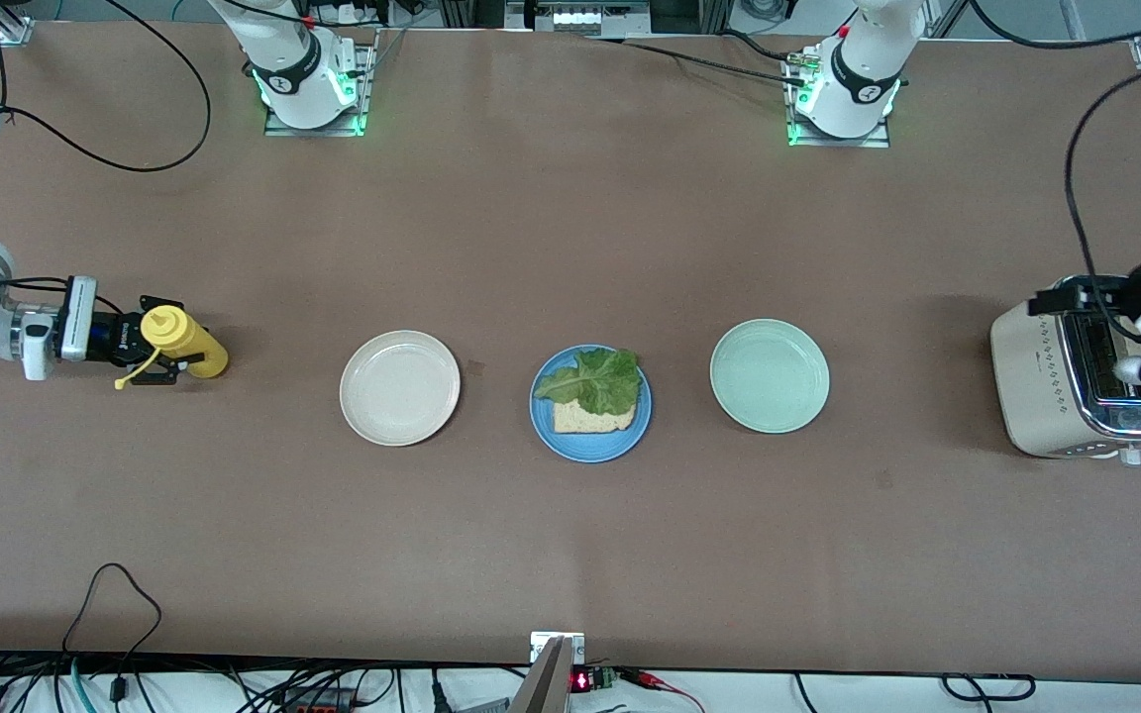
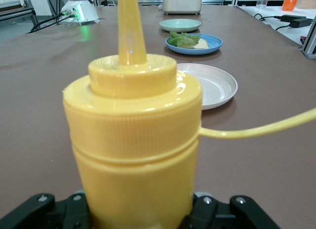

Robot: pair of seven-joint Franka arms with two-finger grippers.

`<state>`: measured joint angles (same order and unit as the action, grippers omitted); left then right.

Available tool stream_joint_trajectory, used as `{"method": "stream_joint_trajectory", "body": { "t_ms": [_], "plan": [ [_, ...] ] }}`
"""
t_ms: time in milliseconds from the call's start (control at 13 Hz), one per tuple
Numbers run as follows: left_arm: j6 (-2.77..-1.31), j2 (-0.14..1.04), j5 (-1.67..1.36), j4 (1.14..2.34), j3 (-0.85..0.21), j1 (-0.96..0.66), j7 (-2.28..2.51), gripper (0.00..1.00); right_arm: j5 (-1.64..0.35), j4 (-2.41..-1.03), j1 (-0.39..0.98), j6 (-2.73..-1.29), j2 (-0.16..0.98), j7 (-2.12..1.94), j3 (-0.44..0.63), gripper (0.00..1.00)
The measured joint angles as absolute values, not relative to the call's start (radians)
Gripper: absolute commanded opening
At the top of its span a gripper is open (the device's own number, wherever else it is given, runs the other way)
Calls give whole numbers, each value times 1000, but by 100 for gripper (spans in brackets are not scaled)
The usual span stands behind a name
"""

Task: Make sandwich in blue plate with both arms
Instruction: 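Return the bottle to its spot with the right gripper, then release the bottle while the left gripper grasps the second toaster bread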

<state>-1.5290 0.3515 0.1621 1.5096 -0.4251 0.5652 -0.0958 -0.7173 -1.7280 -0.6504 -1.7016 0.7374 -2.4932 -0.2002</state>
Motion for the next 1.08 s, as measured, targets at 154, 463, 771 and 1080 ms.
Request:
{"method": "stream_joint_trajectory", "body": {
  "t_ms": [154, 463, 771, 1080],
  "plan": [
    [-1611, 395, 268, 1510, -425, 598, -142, 95, -724, -1721, -665, -1698, 761, -2495, -202, 9],
    [-1645, 410, 525, 1516, -428, 599, -155, 72, -760, -1706, -698, -1669, 794, -2492, -212, 100],
    [-1766, 433, 655, 1611, -427, 633, -159, 70, -764, -1700, -702, -1673, 818, -2486, -212, 100],
    [-1861, 441, 658, 1691, -428, 699, -162, 28, -752, -1660, -733, -1673, 823, -2486, -212, 100]
  ]
}}
